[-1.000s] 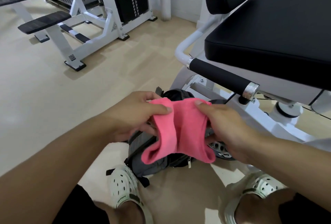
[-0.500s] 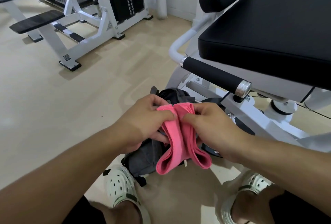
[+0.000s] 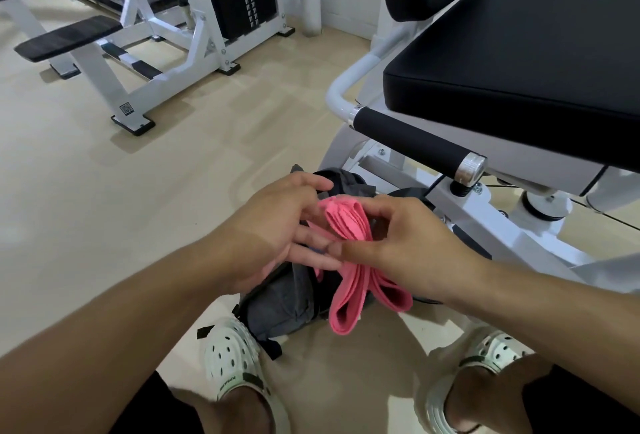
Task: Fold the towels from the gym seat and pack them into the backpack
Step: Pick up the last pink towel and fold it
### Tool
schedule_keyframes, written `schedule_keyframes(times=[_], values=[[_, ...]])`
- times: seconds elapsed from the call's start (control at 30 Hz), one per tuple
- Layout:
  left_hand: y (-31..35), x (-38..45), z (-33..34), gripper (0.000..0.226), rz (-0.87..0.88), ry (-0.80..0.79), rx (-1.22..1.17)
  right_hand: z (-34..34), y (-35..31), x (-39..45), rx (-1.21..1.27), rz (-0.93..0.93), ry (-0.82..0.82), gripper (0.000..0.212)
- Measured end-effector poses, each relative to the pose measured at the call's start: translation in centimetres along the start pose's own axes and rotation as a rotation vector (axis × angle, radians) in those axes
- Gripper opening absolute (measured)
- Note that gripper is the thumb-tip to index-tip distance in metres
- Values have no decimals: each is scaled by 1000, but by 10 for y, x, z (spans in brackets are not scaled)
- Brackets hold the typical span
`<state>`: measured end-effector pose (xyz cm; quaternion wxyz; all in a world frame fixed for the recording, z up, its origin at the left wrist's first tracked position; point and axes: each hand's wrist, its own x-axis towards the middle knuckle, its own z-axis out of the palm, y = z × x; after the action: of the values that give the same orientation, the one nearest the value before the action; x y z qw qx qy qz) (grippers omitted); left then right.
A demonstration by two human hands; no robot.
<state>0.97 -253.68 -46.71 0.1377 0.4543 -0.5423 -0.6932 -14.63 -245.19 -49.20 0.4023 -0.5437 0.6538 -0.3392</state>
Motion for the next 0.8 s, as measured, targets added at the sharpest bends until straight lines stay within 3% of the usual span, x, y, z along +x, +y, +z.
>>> schedule_keyframes(times=[0.1,0.2,0.3,0.43,0.5,0.63,0.8], values=[[0,3,-10,41,21,-28,206,-2,0,3,10,-40,10,40],[-1,4,-27,54,160,-33,633,-7,3,7,23,-74,41,51],[0,4,-35,69,295,-60,865,-11,1,8,48,-108,58,43],[-2,6,-32,39,288,-215,645,-16,-2,8,78,-182,70,29],[-3,6,-29,33,285,-195,529,-16,-1,8,30,-238,98,24],[-3,4,-26,33,278,-218,346,-17,-3,5,-23,-319,178,11],[-1,3,-21,46,145,-234,79,-18,-3,2,19,-331,256,13]])
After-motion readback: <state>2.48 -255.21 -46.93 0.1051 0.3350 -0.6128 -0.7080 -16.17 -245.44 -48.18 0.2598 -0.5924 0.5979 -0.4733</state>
